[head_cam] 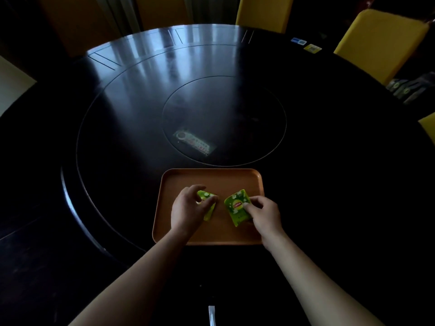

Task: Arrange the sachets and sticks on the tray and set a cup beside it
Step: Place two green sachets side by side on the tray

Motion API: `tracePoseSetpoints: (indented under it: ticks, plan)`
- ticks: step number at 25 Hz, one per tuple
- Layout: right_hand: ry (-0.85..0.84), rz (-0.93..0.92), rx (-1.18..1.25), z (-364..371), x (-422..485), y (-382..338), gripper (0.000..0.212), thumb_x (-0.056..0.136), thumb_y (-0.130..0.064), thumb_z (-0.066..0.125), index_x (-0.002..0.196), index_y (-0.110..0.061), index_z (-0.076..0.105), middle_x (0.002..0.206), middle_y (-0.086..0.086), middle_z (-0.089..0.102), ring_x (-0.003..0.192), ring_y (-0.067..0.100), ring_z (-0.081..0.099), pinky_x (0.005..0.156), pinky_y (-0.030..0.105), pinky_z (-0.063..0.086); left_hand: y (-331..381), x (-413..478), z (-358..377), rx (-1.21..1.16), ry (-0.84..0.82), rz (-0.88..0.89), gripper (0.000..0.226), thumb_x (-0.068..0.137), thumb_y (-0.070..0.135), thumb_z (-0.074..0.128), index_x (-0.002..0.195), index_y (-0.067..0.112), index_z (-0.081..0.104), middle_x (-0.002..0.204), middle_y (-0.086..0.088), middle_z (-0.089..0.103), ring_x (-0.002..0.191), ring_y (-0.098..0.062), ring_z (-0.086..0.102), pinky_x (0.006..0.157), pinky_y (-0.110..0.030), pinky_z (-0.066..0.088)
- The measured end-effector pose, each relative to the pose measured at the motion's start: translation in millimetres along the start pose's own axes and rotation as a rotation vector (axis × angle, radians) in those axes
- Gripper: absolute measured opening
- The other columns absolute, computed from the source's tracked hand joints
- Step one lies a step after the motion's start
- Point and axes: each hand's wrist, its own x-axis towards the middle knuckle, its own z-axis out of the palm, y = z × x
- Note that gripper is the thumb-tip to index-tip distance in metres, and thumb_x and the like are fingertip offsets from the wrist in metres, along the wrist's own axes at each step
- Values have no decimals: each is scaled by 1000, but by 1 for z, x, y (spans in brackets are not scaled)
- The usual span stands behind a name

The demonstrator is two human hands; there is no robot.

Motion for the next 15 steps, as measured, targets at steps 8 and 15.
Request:
tracePoseSetpoints:
  ticks: [8, 15]
  plan:
    - [47, -352, -548, 13, -5, -5, 38, 82, -21, 76, 115, -13, 62, 106, 5, 67, 100, 24, 63, 79, 31, 53, -51, -37, -25, 568, -269, 512, 34, 87, 40, 56, 119, 30, 63, 136, -5, 58, 131, -30, 51, 100, -41, 47]
    - [-43, -602, -941, 2, -22, 4, 43, 77, -28, 78, 117, -19, 67, 111, 2, 58, 99, 26, 56, 87, 35, 49, -50, -45, -33, 720, -240, 442, 43, 87, 47, 58, 123, 26, 65, 133, -12, 60, 126, -34, 53, 106, -47, 44]
